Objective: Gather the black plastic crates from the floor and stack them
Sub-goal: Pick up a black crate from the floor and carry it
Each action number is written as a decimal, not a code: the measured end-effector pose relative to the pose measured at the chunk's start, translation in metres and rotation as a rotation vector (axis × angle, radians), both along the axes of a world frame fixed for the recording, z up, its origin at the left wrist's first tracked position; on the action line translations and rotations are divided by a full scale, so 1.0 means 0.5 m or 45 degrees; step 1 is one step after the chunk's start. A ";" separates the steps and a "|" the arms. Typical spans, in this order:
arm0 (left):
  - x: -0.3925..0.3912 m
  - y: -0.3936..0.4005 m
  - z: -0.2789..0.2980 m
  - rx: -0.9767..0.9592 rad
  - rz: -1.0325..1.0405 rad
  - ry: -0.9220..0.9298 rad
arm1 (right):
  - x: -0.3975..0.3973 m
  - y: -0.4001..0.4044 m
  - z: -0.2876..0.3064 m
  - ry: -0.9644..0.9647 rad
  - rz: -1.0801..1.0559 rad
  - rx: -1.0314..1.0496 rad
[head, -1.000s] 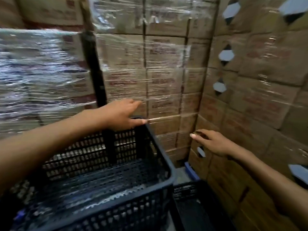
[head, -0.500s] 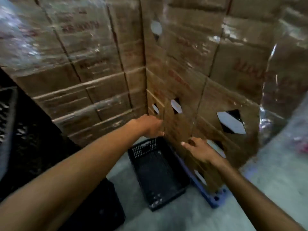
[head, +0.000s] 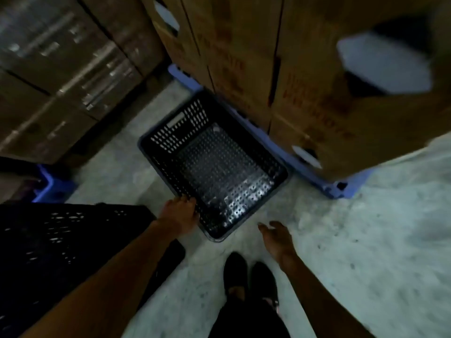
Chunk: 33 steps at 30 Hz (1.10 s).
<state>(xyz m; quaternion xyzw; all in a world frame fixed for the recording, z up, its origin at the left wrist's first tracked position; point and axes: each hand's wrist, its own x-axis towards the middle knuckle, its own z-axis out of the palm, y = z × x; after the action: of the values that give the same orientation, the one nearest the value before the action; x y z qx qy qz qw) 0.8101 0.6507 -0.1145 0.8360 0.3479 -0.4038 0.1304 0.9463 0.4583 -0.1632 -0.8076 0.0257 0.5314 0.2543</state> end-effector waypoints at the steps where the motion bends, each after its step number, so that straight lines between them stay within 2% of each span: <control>1: -0.007 0.005 -0.047 0.004 0.001 -0.025 | -0.014 0.008 -0.051 0.032 -0.079 0.010; 5: -0.035 0.020 -0.181 0.066 -0.131 -0.133 | -0.037 0.060 -0.187 -0.013 -0.301 0.076; 10: -0.070 0.010 -0.286 0.036 -0.273 -0.050 | -0.025 0.111 -0.296 0.035 -0.570 0.207; 15: -0.096 -0.025 -0.304 0.097 -0.422 -0.007 | -0.021 0.108 -0.313 0.113 -0.631 0.239; 19: -0.103 -0.034 -0.298 0.067 -0.456 -0.132 | -0.024 0.058 -0.275 -0.080 -0.651 0.172; 23: -0.135 -0.089 -0.285 0.016 -0.553 -0.221 | -0.038 -0.084 -0.236 -0.367 -0.570 -0.005; 28: -0.143 -0.148 -0.281 -0.051 -0.599 -0.281 | -0.047 -0.304 -0.212 -0.553 -0.545 -0.305; 33: -0.082 -0.207 -0.314 0.062 -0.300 -0.588 | -0.057 -0.538 -0.179 -0.582 -0.642 -0.571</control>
<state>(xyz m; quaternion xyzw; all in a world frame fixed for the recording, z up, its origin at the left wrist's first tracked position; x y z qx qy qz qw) 0.7691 0.5470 -0.2714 0.9437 0.2187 -0.2063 0.1381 0.9181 0.1891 -0.2526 -0.9087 0.2809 0.2405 0.1935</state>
